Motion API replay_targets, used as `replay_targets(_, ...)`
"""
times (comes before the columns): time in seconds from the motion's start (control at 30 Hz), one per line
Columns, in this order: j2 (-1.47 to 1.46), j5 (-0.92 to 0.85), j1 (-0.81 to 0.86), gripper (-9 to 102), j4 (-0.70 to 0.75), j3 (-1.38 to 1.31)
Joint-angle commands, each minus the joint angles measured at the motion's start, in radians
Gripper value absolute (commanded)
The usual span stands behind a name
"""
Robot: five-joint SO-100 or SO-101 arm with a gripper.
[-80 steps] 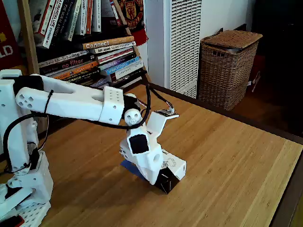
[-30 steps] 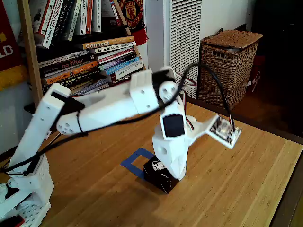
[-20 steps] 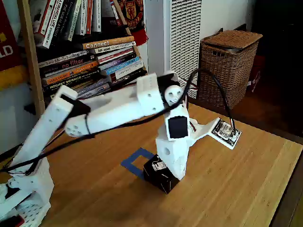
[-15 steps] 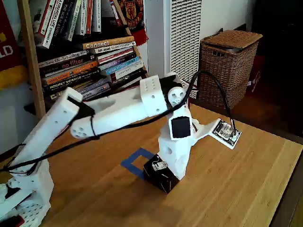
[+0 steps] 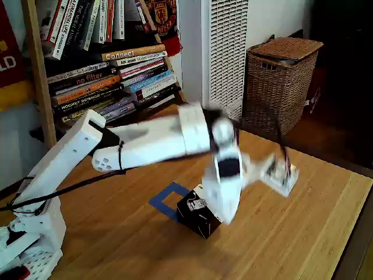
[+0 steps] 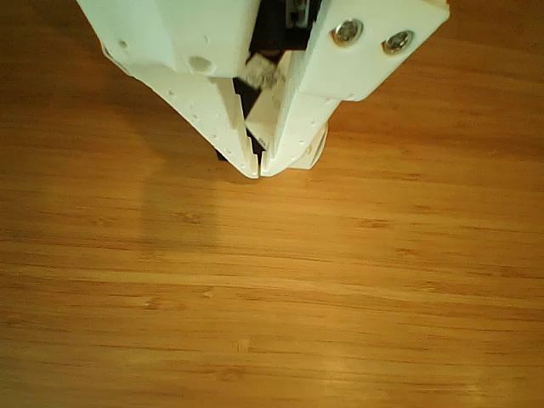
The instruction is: Push the box on top of the target
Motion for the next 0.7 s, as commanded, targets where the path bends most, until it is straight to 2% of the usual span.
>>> replay_targets(0.0, 0.098, -0.003, 0.015, 0, -0.109, 0.100)
replay_targets(0.67, 0.219, 0.054, -0.040, 0, -0.242, 0.337)
